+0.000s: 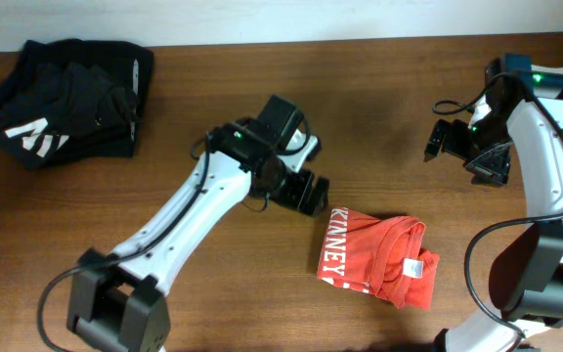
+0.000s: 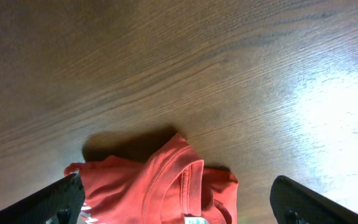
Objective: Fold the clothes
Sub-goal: 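Grasp the folded orange shirt with the left gripper and lift it, then carry the shirt left and place it on the black garment stack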
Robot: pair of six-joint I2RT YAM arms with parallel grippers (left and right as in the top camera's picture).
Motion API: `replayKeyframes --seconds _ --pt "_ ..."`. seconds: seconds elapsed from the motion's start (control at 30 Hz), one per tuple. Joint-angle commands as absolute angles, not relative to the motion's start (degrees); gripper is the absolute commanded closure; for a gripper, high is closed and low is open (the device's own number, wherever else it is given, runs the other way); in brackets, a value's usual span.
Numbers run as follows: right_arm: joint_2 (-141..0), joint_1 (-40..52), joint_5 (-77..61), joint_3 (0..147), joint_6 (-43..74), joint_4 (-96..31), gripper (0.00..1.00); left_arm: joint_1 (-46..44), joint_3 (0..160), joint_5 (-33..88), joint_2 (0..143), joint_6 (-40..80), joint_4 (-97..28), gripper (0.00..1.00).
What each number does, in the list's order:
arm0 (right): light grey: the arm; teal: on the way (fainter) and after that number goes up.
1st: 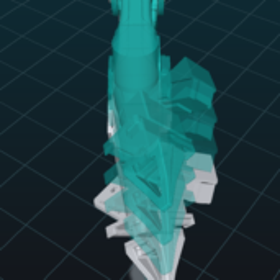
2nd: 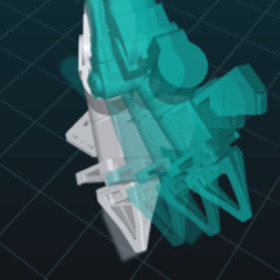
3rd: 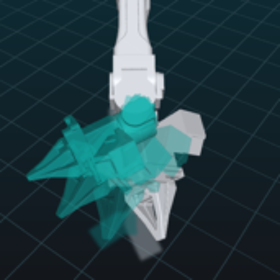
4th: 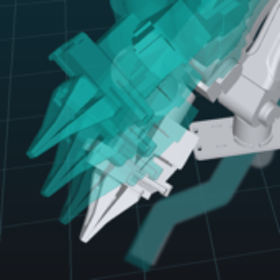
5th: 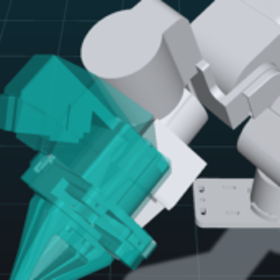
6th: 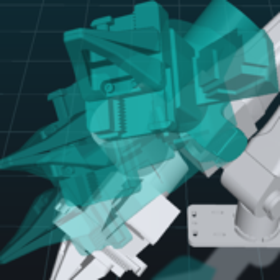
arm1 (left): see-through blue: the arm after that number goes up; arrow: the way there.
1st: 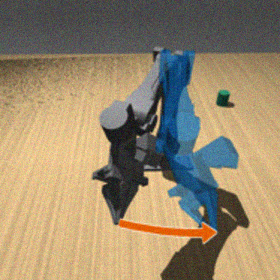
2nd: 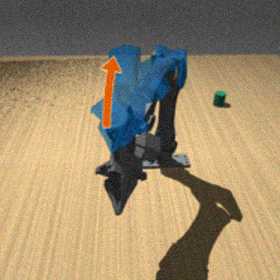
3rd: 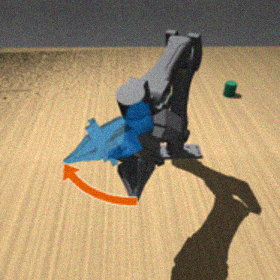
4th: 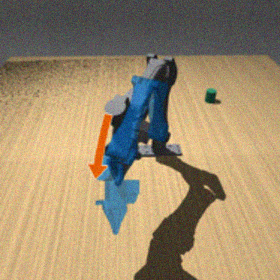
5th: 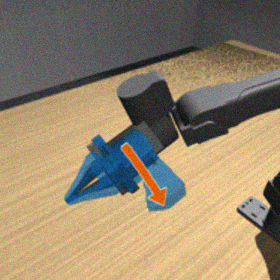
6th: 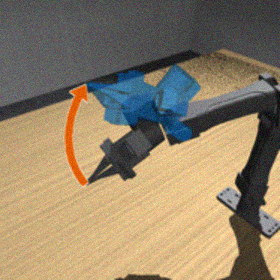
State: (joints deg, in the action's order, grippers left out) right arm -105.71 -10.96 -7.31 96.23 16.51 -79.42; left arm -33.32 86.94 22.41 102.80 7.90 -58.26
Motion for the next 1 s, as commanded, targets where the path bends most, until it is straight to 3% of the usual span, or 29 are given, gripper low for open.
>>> replayKeyframes --seconds 0.0,0.2,0.27,0.37,0.43,0.5,0.53,0.6,0.67,0.8,0.97 --pt "-105.4 -11.3 -7.0 97.1 16.8 -79.5 0.01 -32.9 75.8 44.9 105.2 -0.4 -47.9 0.01" --pt "-105.4 -11.3 -7.0 97.1 16.8 -79.5 0.01 -35.8 66.4 45.7 110.2 8.6 -32.3 0.01" --pt "-105.4 -11.3 -7.0 97.1 16.8 -79.5 0.01 -38.1 66.3 45.6 113.1 12.5 -28.0 0.09" --pt "-105.4 -11.3 -7.0 97.1 16.8 -79.5 0.01 -40.7 66.3 42.8 115.8 20.4 -24.1 0.28" --pt "-105.4 -11.3 -7.0 97.1 16.8 -79.5 0.01 -41.8 66.4 38.6 116.7 24.7 -22.7 0.58" --pt "-105.4 -11.3 -7.0 97.1 16.8 -79.5 0.01 -41.8 66.4 37.6 116.7 26.0 -21.6 0.94" --pt "-105.4 -11.3 -7.0 97.1 16.8 -79.5 0.01 -41.6 66.7 37.2 116.7 26.0 -21.5 0.99" --pt "-105.4 -11.3 -7.0 97.1 16.8 -79.5 0.01 -38.9 68.6 31.7 116.6 26.3 -24.3 1.0" --pt "-105.4 -11.3 -7.0 97.1 16.8 -79.5 0.01 -35.3 71.8 18.9 116.6 25.6 -30.3 1.0" --pt "-105.4 -11.3 -7.0 97.1 16.8 -79.5 0.01 -23.4 76.8 -1.3 116.7 16.1 -36.3 0.99" --pt "-105.4 -11.3 -7.0 97.1 16.8 -79.5 0.01 -4.8 81.1 -6.2 116.6 2.8 -36.8 1.0"
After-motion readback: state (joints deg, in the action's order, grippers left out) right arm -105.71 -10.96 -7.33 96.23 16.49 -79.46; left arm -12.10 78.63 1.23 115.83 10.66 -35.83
